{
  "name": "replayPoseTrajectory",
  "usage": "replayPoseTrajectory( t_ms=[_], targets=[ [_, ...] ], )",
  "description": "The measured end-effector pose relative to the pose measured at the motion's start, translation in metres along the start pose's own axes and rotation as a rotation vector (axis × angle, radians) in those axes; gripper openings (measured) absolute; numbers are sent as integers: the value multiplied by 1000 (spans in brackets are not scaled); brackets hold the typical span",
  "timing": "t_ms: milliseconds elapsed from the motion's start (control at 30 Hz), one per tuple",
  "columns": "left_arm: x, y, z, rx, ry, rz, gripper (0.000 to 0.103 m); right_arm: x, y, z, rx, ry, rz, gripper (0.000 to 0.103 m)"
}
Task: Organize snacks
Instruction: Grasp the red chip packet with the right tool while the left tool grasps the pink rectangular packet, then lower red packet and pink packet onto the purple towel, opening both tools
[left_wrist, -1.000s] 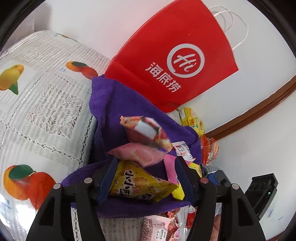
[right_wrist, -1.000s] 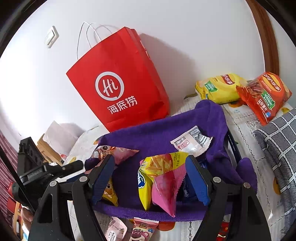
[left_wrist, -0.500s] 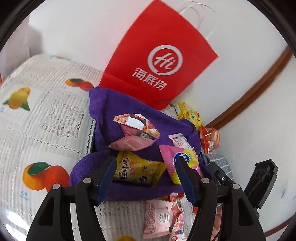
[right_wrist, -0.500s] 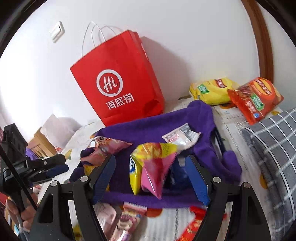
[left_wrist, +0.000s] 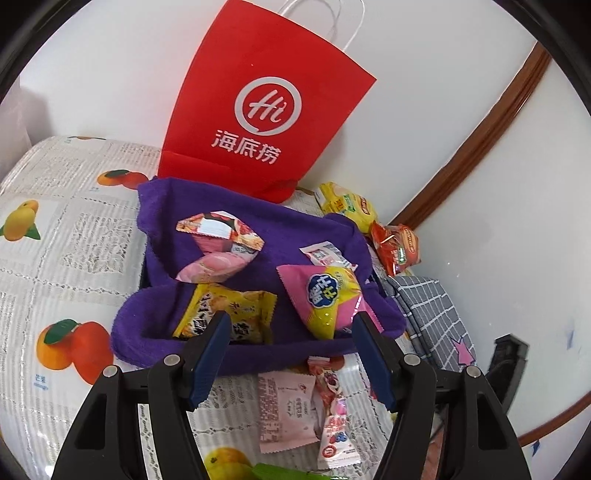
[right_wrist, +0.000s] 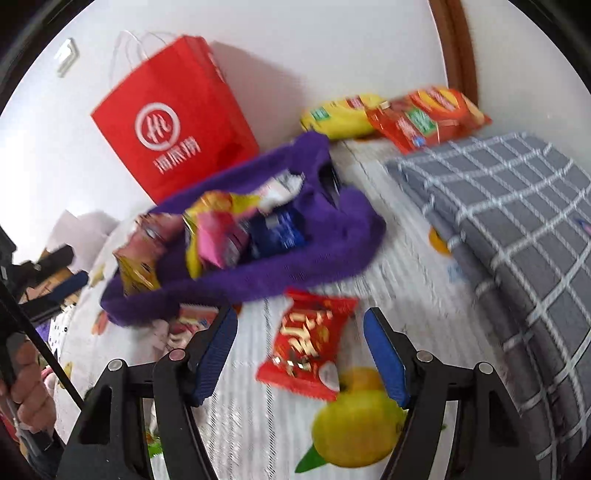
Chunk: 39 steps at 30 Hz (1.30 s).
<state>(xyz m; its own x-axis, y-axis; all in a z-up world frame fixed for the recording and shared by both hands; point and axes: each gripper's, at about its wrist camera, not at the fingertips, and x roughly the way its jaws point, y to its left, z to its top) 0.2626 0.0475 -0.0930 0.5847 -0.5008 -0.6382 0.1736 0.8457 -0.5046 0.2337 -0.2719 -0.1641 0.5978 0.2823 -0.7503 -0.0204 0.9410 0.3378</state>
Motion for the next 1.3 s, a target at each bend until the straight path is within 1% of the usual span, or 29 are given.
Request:
replayPoseTrajectory(
  t_ms=[100, 167, 200, 233, 267, 300, 333, 367, 433, 500, 567, 667, 733, 833, 933, 1033, 1200, 1300],
  targets=[
    [-1, -2, -1, 10, -2, 8, 66, 8, 4, -4, -15, 15, -28, 71],
    [-1, -2, -1, 14, 3, 17, 66, 20, 9, -7, -37, 26, -81, 71],
    [-1, -2, -1, 13, 6, 18, 66, 23, 13, -8, -59, 13, -119, 66],
    [0, -1, -1, 13, 11, 22, 66, 25, 17, -9, -85, 6, -157, 58],
    [1, -1, -1, 15, 19, 28, 66, 25, 20, -10, -100, 9, -182, 55],
    [3, -1, -2, 20, 29, 39, 66, 25, 21, -10, -103, 8, -204, 49],
    [4, -1, -2, 26, 38, 49, 66, 24, 19, -10, -95, 5, -209, 43],
    [6, -2, -3, 37, 49, 60, 66, 21, 15, -9, -80, 2, -209, 42],
    [10, -5, -6, 62, 78, 63, 66, 16, 6, -8, -40, -7, -161, 41],
    [14, -9, -10, 85, 115, 69, 66, 14, 2, -8, -21, -7, -140, 41],
    [20, -14, -16, 127, 151, 95, 66, 12, 5, -10, -35, -1, -158, 41],
    [32, -23, -27, 189, 207, 154, 66, 16, 11, -9, -59, 11, -188, 41],
    [39, -28, -32, 214, 234, 170, 66, 16, 10, -8, -52, 10, -181, 41],
    [50, -32, -38, 231, 272, 187, 66, 14, 6, -8, -29, 5, -154, 41],
    [58, -32, -44, 239, 307, 221, 66, 13, -1, -8, 9, -6, -115, 41],
    [64, -31, -48, 237, 331, 233, 66, 12, -4, -8, 26, -10, -96, 41],
    [75, -29, -54, 233, 378, 234, 64, 15, 4, -9, -11, -2, -141, 41],
    [78, -34, -59, 272, 369, 256, 64, 16, 6, -9, -22, 1, -151, 42]
  ],
)
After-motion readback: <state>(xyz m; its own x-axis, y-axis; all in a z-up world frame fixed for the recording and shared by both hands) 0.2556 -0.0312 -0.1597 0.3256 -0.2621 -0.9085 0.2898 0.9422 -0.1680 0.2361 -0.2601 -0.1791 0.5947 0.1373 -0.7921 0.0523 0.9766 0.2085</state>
